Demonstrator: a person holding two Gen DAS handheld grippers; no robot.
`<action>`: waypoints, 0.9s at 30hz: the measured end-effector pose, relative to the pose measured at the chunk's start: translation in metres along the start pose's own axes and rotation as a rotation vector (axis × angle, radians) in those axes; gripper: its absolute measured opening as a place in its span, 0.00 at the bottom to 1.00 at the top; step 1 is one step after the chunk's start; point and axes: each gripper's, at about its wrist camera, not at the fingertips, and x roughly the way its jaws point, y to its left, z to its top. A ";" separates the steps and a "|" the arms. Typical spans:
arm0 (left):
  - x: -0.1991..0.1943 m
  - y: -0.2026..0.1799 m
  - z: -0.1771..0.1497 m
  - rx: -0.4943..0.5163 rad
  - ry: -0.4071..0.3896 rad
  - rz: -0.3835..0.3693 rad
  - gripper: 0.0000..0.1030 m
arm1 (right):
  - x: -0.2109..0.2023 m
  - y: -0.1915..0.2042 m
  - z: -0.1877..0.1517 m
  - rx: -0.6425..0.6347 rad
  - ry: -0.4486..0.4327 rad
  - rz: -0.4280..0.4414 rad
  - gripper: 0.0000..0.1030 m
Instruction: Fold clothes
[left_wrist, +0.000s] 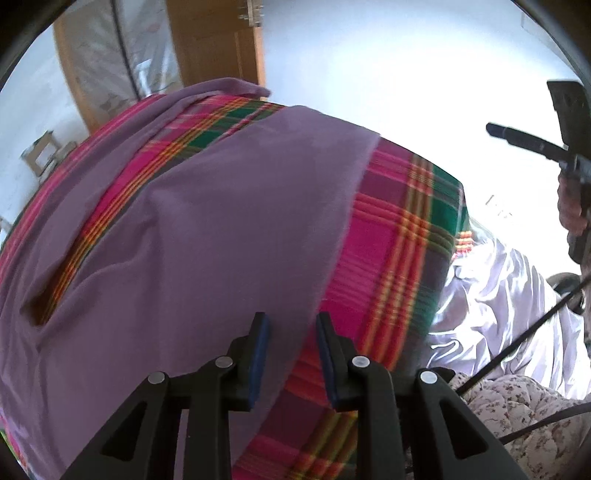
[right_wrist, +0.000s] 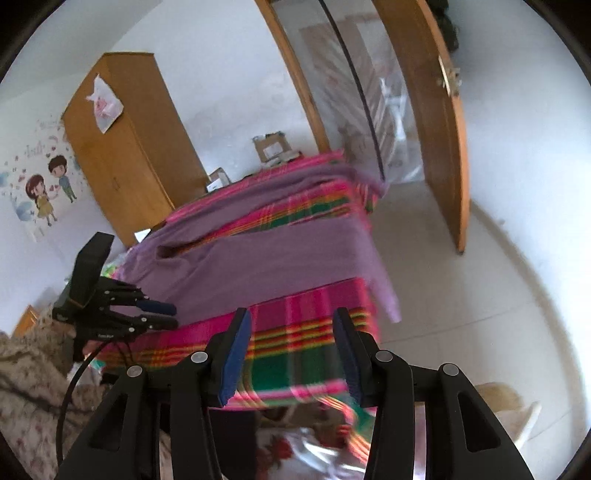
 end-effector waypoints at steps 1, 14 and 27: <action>0.002 -0.004 0.000 0.016 0.002 0.017 0.27 | -0.007 -0.001 -0.001 -0.010 0.006 -0.030 0.52; 0.003 -0.011 0.006 0.033 -0.039 0.099 0.02 | 0.080 0.007 -0.023 0.075 0.145 -0.017 0.54; -0.052 0.026 0.011 -0.144 -0.238 -0.040 0.02 | 0.127 0.014 -0.007 0.291 0.124 0.228 0.54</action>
